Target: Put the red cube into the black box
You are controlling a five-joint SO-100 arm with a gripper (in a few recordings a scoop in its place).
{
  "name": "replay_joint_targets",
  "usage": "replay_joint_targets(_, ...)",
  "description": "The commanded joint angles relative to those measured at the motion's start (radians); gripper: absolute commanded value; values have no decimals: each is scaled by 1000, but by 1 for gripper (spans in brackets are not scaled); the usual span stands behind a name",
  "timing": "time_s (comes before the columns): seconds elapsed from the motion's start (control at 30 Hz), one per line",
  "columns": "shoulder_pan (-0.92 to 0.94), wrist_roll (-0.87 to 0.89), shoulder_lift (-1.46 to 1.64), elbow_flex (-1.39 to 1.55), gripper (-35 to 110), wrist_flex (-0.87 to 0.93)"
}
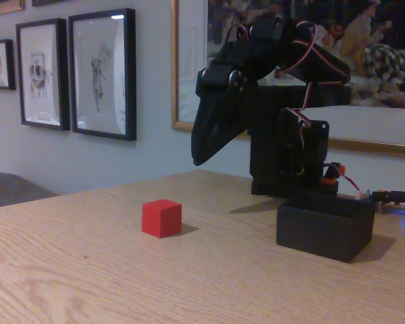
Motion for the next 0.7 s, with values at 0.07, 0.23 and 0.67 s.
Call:
replay_joint_targets(0.07,5,32,-106,-9,4,-55)
replay_joint_targets(0.23,5,29,-124,-8,4,-63)
replay_joint_targets(0.67,58,78,-726,-414,8,-123)
